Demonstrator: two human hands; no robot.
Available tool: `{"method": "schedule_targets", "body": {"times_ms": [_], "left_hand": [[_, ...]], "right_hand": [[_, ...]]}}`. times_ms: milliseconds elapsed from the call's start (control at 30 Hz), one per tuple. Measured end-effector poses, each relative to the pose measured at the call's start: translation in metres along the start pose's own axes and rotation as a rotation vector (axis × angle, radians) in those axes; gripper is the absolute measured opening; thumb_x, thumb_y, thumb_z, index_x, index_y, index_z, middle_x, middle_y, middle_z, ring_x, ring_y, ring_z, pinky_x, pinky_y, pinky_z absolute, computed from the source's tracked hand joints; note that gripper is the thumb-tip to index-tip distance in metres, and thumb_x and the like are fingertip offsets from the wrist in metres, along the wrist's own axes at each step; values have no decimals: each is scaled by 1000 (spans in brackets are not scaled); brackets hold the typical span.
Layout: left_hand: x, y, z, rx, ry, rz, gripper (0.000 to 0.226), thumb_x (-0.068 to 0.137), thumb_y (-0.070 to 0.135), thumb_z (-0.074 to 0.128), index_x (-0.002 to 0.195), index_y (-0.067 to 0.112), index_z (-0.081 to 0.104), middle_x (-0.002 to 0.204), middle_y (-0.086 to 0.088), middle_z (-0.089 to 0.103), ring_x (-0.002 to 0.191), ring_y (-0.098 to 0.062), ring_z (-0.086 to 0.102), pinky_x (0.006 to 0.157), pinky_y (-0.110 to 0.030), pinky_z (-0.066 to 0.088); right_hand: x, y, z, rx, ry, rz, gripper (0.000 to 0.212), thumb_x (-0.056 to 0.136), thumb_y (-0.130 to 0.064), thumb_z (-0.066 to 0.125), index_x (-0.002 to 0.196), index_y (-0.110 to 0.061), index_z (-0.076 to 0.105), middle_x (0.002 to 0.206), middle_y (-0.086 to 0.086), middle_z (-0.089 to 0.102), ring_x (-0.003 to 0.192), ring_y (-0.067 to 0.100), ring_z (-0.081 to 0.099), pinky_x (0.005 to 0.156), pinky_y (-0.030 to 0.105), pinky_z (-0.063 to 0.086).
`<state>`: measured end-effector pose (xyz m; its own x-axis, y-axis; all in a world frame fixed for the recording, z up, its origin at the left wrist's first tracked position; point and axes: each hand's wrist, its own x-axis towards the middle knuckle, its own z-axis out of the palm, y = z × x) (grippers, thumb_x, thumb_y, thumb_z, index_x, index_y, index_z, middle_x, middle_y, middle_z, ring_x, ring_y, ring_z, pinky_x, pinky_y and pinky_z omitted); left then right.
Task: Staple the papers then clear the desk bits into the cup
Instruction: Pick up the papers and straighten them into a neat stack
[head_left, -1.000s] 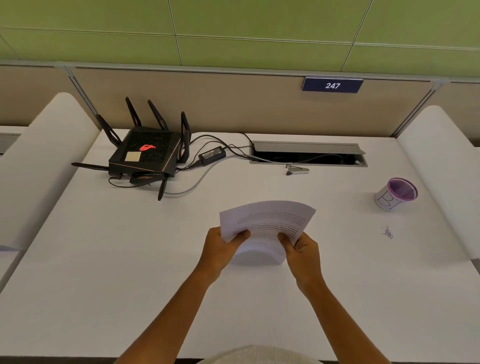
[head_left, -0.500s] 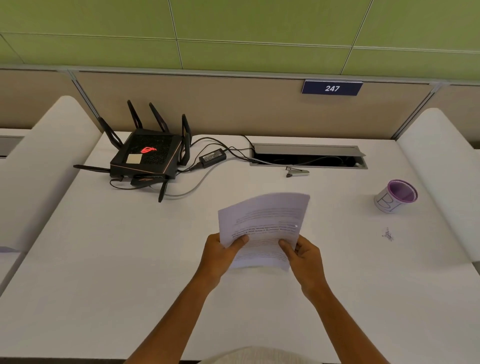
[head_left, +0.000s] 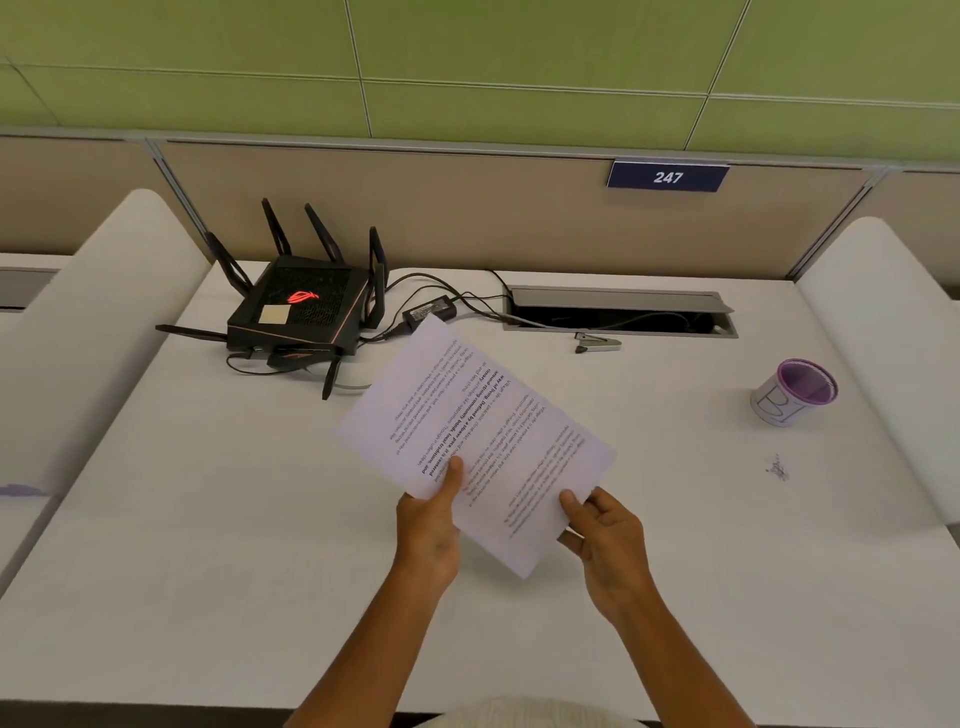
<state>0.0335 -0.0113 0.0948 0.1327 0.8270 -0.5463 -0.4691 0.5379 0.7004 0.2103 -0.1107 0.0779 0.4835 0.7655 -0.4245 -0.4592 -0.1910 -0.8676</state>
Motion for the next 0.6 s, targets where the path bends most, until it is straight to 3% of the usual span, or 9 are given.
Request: {"method": "schedule_targets", "body": {"times_ms": [200,333,433,533,600], "left_hand": [[-5,-3,-17,41,11,23,38,89,9,79,121,29,72,120,2,79,112,-22,76,98,-50,60],[6,20,-45,105,59,60,30,90,12,78,118,23,73,117,-2,80,110,-23,76,98,-49,59],[12,35,-58,310,-13,123,34,93,23,76,126,25,71,120,3,79,111,-21,74,88,-40,63],[15,47,-57,550,-85,196,26,91,27,78,115,34,72,108,13,81,101,-18,77,73,-25,64],[17,51,-52,642,-109,223,24,89,25,82,108,36,71,101,15,80,94,-16,77,69,-24,63]], "right_hand": [[1,-3,0,-156,75,-45,27,94,-11,73,121,-15,72,111,1,80,98,25,78,84,48,65],[11,-21,-18,-288,79,-88,21,95,-12,73,116,-16,74,108,0,81,93,23,79,82,46,65],[15,-34,-26,-369,81,-128,17,96,-13,71,110,-22,75,106,-3,81,87,17,79,71,31,65],[17,-41,-29,-404,75,-170,18,97,-13,70,111,-23,75,104,-6,81,85,16,79,66,23,63],[18,-43,-29,-417,69,-202,19,97,-14,70,114,-21,76,105,-7,81,87,13,78,68,21,62]]}}
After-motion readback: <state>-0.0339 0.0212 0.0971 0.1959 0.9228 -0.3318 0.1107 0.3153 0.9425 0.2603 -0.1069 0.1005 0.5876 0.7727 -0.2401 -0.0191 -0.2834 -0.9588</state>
